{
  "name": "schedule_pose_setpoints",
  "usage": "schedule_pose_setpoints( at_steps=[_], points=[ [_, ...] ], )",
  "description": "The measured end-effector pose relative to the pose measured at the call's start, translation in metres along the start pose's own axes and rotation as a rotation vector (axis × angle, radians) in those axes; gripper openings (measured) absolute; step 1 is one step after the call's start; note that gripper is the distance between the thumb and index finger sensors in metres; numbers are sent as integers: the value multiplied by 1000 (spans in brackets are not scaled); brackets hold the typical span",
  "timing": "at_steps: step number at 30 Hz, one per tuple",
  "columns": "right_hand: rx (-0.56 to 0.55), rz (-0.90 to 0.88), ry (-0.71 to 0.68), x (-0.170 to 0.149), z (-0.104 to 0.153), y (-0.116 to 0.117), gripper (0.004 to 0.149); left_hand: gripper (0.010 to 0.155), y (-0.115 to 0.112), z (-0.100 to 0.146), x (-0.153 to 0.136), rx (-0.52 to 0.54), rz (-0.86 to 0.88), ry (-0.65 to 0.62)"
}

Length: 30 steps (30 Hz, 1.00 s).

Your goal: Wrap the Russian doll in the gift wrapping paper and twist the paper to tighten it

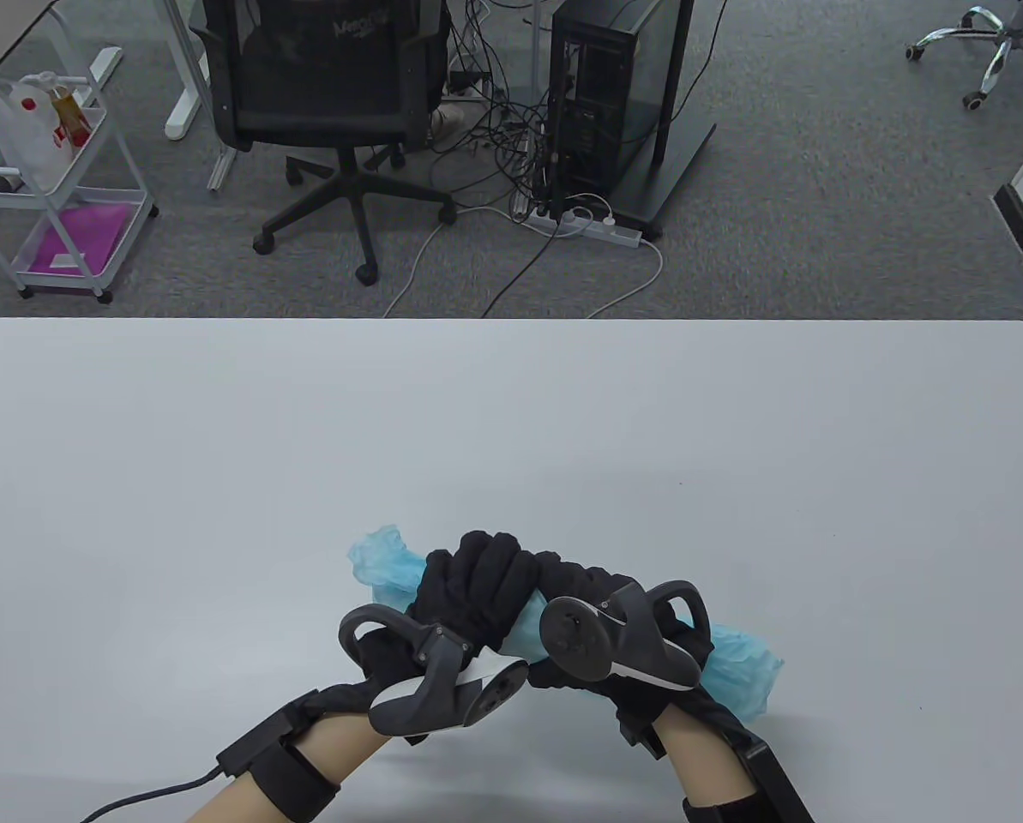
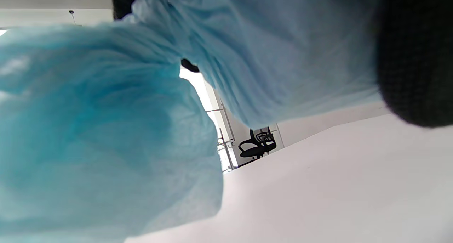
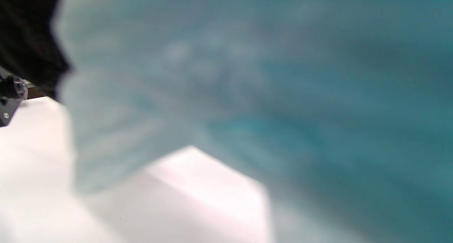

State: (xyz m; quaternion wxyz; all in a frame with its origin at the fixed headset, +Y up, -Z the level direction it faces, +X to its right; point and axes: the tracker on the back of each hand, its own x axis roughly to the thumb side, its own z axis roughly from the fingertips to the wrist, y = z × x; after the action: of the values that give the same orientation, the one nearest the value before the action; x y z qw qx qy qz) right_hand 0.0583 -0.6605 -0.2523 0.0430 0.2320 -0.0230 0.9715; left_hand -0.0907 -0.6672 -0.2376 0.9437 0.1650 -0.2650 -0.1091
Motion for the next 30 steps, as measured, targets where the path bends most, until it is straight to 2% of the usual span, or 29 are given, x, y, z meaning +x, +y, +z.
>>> schedule_pose_setpoints(
  at_steps=[5, 7, 9, 12, 14, 16, 20, 24, 28, 29, 30],
  points=[
    [-11, 18, 5, 3, 0, 2, 109, 116, 1, -3, -8, -21, 9, -11],
    [-58, 44, 4, 5, 5, 0, 107, 116, 2, -4, -12, -7, 17, -4],
    [-123, 87, -8, 5, 14, -5, 101, 115, 0, -6, -20, -42, 77, 24],
    [-235, 149, -25, -1, 35, -14, 101, 114, -4, -5, -39, -54, 95, 81],
    [-338, 263, -15, -6, 50, -13, 104, 113, -4, -4, -52, -82, 160, 119],
    [-387, 422, -12, -6, 60, -3, 107, 113, -4, -4, -61, -120, 265, 144],
    [-516, 681, 71, -7, 68, 16, 113, 113, 4, -5, -66, -160, 386, 136],
    [-509, 590, 163, -14, 59, 6, 109, 113, 14, -2, -57, -173, 395, 66],
    [-454, 347, 170, -22, 52, -12, 88, 112, 21, 3, -49, -73, 275, 58],
    [-467, 275, 180, -24, 49, -17, 77, 112, 22, 5, -48, -35, 265, 69],
    [-402, 185, 150, -27, 46, -21, 69, 112, 21, 5, -47, -30, 255, 71]
  ],
)
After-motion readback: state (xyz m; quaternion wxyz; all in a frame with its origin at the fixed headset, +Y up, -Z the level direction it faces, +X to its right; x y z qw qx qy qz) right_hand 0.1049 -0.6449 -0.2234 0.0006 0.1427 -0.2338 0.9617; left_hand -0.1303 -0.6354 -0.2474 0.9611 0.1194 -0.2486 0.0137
